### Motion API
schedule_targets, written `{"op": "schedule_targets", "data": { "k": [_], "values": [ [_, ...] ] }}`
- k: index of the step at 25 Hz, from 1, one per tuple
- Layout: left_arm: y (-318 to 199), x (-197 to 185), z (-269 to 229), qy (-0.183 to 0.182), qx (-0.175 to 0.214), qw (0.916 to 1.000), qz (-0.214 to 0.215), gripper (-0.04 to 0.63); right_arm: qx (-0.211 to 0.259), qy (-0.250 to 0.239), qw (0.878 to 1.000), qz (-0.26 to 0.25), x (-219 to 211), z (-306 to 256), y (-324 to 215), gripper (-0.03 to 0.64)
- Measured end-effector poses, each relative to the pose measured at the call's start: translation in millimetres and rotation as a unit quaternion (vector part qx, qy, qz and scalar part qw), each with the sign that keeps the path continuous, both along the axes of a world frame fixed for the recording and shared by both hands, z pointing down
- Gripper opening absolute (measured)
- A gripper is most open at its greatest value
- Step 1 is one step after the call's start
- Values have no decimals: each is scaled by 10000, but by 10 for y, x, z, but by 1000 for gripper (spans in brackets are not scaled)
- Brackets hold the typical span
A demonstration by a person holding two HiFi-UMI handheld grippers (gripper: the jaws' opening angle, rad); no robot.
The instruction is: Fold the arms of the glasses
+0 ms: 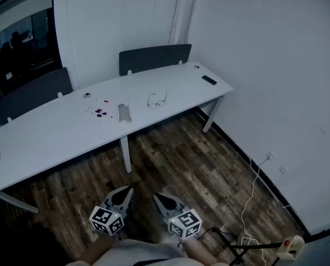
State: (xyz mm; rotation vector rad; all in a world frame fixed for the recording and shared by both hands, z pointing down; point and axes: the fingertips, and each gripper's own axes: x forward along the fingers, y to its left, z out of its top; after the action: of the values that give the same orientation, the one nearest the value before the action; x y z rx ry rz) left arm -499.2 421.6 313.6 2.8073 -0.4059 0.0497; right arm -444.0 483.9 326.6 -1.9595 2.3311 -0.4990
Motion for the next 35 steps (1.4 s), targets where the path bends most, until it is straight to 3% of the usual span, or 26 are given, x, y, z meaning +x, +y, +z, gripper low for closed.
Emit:
{"op": "schedule_targets", "data": {
  "k": [10,21,35],
  "values": [
    [205,286,97,121,85,9999,-30,14,41,366,9991,198,323,109,172,18],
    [252,489,-42,195,279,9994,57,14,337,451,9979,311,486,-44,240,18],
    [-168,870,-48,208,455,9987,-27,14,472,600,9966,308,857,-74,-182,18]
  ]
}}
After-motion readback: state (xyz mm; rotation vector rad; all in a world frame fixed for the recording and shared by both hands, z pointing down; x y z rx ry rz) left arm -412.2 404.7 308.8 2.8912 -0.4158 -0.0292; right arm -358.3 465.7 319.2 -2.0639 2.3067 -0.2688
